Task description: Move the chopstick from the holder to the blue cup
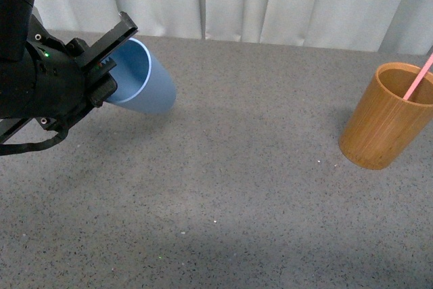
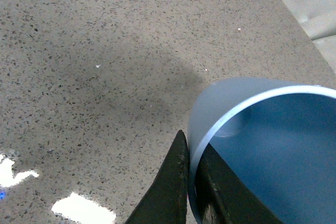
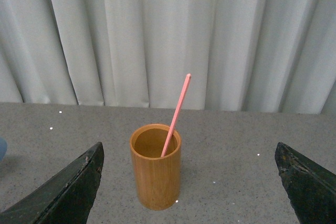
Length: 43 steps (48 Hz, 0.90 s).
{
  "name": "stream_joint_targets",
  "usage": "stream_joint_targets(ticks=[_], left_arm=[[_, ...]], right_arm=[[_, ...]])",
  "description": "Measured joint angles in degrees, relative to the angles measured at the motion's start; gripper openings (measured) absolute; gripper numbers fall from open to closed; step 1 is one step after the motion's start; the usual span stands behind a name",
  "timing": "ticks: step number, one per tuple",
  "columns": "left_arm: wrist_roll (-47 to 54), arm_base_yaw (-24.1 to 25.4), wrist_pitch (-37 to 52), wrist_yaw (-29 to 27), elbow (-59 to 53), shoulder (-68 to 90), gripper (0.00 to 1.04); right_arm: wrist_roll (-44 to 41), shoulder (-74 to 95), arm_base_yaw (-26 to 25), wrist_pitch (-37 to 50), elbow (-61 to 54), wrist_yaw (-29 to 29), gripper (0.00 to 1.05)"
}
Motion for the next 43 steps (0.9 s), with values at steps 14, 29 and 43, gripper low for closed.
stream_joint_targets(ticks=[14, 29, 43], left_arm=[[-0.57, -3.3, 0.83, 3.41, 2.54, 2.89, 0.04], [-0.59, -9.16, -1.38, 4.17, 10.25, 9.11, 0.04], [-0.37, -11.02, -2.12, 4.04, 12.15, 11.74, 0.04]], right_arm=[[0.0, 0.0, 0.0, 0.0, 0.0, 0.0, 0.95], [0.0, 0.0, 0.0, 0.0, 0.0, 0.0, 0.95], [0.0, 0.0, 0.0, 0.0, 0.0, 0.0, 0.95]])
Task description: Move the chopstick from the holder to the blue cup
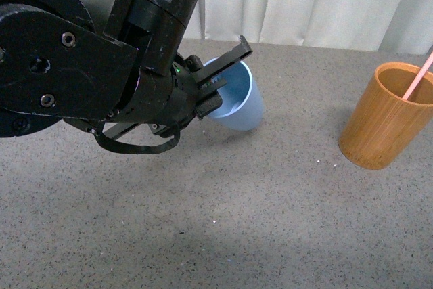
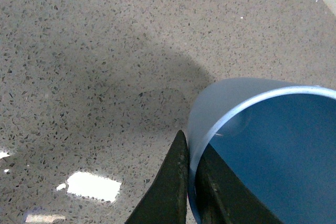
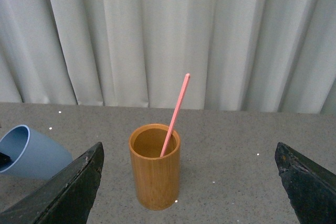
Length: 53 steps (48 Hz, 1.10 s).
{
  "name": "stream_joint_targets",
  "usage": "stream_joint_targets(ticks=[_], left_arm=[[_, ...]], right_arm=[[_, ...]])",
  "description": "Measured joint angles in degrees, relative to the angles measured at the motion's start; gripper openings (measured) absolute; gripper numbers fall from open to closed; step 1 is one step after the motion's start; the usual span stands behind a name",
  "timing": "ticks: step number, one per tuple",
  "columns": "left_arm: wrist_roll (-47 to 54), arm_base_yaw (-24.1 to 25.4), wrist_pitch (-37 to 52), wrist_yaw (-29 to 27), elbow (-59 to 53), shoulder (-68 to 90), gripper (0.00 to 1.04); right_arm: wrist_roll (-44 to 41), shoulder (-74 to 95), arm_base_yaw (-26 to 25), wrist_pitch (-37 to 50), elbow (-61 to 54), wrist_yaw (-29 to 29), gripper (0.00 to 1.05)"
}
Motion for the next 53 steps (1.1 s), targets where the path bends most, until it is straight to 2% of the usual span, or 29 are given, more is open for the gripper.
stream_joint_targets(ticks=[45, 53], left_arm=[[1.55, -1.57, -1.64, -2.4, 0.0, 0.74, 0.04], [1.66, -1.64, -1.77, -2.51, 0.0, 0.74, 0.25]], right_arm=[[0.0, 0.0, 0.0, 0.0, 0.0, 0.0, 0.95], [0.0, 0.0, 0.0, 0.0, 0.0, 0.0, 0.95]])
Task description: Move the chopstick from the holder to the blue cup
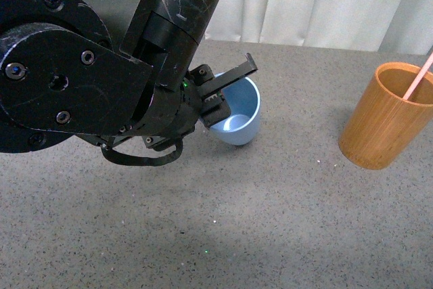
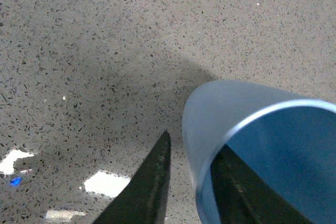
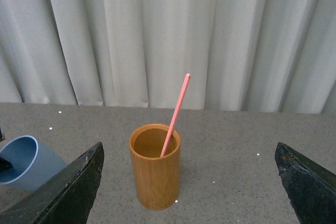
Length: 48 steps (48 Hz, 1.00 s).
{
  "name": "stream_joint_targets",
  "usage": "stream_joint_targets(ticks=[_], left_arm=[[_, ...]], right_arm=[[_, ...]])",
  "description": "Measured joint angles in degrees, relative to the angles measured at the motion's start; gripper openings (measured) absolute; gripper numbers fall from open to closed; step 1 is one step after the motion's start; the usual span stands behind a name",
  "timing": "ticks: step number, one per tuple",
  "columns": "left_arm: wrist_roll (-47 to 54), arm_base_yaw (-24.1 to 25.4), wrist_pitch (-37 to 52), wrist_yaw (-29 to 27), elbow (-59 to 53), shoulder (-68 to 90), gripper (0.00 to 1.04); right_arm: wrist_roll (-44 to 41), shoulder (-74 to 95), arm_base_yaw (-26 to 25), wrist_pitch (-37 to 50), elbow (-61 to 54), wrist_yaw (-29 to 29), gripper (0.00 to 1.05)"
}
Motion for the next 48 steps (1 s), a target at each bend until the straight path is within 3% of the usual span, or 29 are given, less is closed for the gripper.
stream_joint_targets(ticks=[5, 12, 21, 48], left_arm=[[0.13, 0.0, 0.0, -0.02, 0.0, 0.0, 0.38], [0.39, 0.0, -0.28, -0.26, 0.17, 0.0, 0.68], [0.77, -0.02, -1.05, -0.46, 1.36, 0.0, 1.0], [0.83, -0.07, -2.25, -0.44, 2.38, -0.68, 0.98]], right_arm=[[0.0, 0.0, 0.0, 0.0, 0.0, 0.0, 0.95], [0.0, 0.0, 0.0, 0.0, 0.0, 0.0, 0.95], [0.0, 0.0, 0.0, 0.0, 0.0, 0.0, 0.95], [0.0, 0.0, 0.0, 0.0, 0.0, 0.0, 0.95]])
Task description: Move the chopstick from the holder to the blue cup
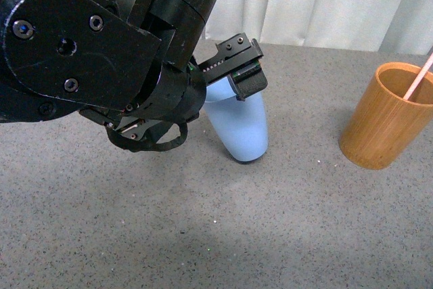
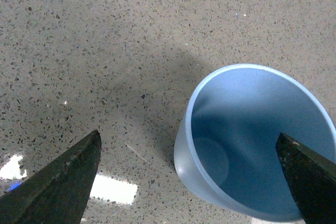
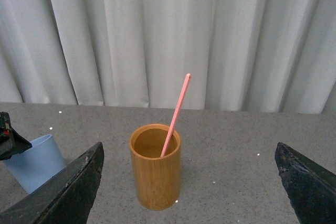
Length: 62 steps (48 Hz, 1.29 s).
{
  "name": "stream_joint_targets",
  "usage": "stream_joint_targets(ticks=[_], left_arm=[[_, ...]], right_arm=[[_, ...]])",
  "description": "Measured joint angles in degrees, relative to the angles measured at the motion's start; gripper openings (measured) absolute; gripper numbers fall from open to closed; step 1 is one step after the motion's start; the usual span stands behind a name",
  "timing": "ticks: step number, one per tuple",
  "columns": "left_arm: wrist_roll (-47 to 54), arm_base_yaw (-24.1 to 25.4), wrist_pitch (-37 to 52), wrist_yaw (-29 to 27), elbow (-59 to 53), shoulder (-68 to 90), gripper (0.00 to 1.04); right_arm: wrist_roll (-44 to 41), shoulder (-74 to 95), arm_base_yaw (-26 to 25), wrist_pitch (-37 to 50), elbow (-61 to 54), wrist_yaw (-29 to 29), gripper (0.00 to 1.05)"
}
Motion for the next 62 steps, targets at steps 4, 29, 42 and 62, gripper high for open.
stream_joint_targets(ticks=[4, 29, 42, 62], left_arm=[[-0.04, 0.0, 0.0, -0.02, -0.55, -0.98, 0.98], [-0.31, 0.04, 0.07, -0.02, -1.49, -2.01, 0.98], [-0.39, -0.33, 0.07, -0.04, -1.49, -2.01, 0.98], [-0.42, -0.92, -0.48, -0.31, -0.35, -1.97, 0.98]], right_arm=[[0.0, 0.0, 0.0, 0.0, 0.0, 0.0, 0.95], [0.0, 0.0, 0.0, 0.0, 0.0, 0.0, 0.95], [0.0, 0.0, 0.0, 0.0, 0.0, 0.0, 0.95], [0.0, 0.0, 0.0, 0.0, 0.0, 0.0, 0.95]])
